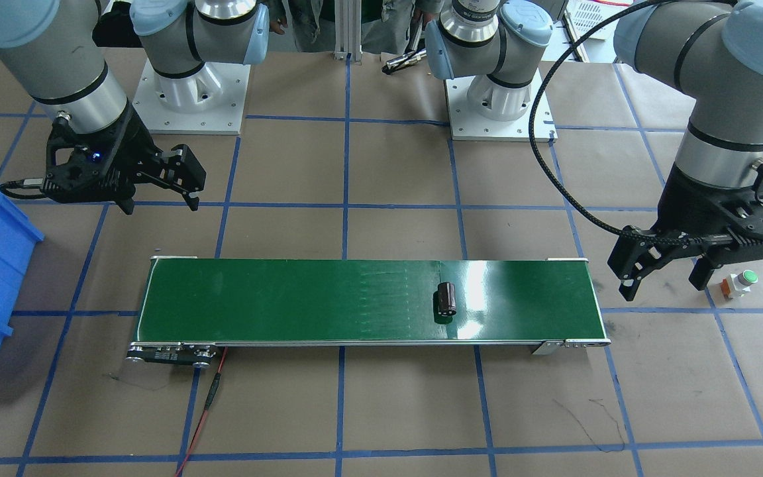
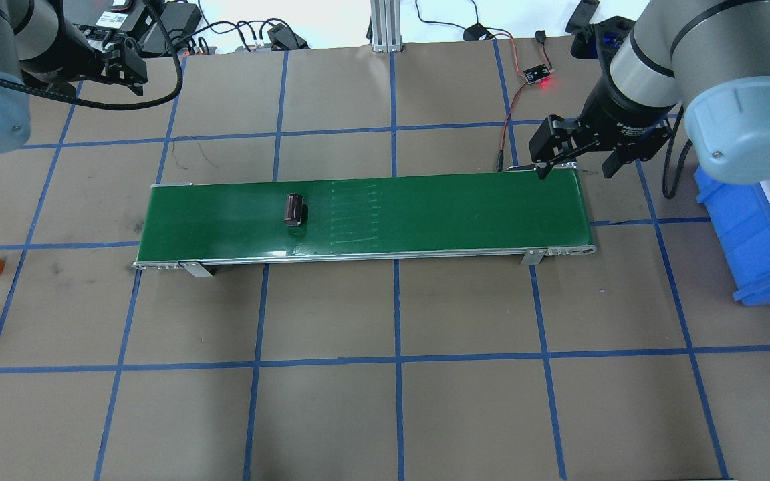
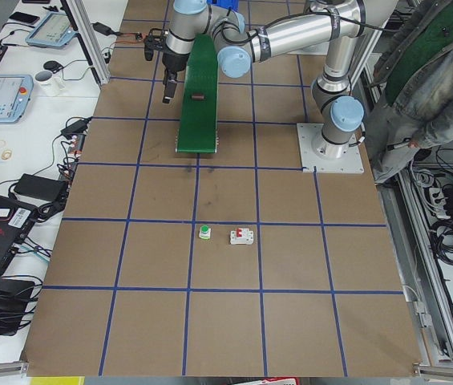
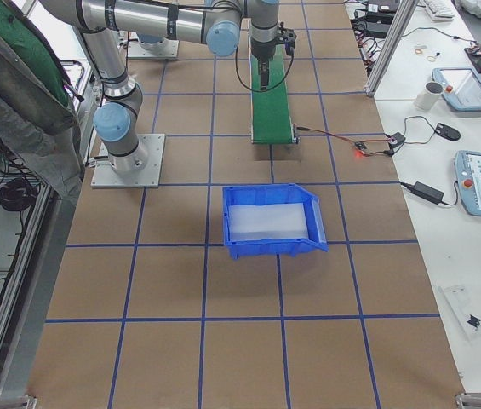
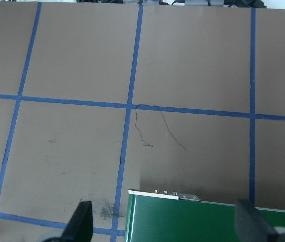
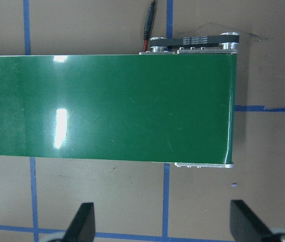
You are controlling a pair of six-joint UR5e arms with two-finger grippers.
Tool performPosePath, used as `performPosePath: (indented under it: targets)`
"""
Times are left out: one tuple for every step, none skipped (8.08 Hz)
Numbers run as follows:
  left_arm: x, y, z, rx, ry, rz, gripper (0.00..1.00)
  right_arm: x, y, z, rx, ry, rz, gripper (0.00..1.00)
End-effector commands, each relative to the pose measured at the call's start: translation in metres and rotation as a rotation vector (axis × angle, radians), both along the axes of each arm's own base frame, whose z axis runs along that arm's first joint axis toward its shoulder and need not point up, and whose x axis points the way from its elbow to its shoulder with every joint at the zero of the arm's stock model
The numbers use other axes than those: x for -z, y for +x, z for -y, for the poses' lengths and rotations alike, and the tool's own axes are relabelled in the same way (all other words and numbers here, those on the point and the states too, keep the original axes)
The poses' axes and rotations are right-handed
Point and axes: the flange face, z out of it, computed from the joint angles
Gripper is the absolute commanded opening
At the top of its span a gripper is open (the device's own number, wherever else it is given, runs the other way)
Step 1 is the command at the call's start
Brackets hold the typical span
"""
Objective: Move capacitor from left to right
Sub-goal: 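Raise the left gripper away while the right gripper moves over the belt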
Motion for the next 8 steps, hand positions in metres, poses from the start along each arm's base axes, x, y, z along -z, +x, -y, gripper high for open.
performPosePath:
  targets:
    - [0.013, -0.003, -0.011, 0.005, 0.136, -0.032, 1.0, 0.03, -0.013, -0.005, 0.015, 0.045, 0.116, 0.89]
    - [0.016, -0.006, -0.014, 0.011, 0.17, -0.072, 1.0, 0.035, -0.012, -0.004, 0.015, 0.047, 0.129, 0.87]
    - [0.019, -0.008, -0.018, 0.011, 0.208, -0.09, 1.0, 0.049, -0.013, 0.009, 0.015, 0.037, 0.13, 0.87]
    - [0.013, -0.012, -0.032, 0.011, 0.268, -0.104, 1.0, 0.068, -0.011, 0.023, 0.016, 0.034, 0.165, 0.87]
    - [0.005, -0.016, -0.048, 0.003, 0.305, -0.114, 1.0, 0.084, -0.006, 0.033, 0.017, 0.045, 0.22, 0.87]
    - [0.006, -0.017, -0.053, 0.001, 0.339, -0.123, 1.0, 0.092, -0.005, 0.037, 0.023, 0.05, 0.223, 0.87]
    - [0.008, -0.017, -0.055, -0.003, 0.363, -0.129, 1.0, 0.101, -0.005, 0.039, 0.025, 0.065, 0.225, 0.85]
    - [0.008, -0.016, -0.055, -0.004, 0.362, -0.131, 1.0, 0.106, -0.003, 0.041, 0.024, 0.073, 0.242, 0.84]
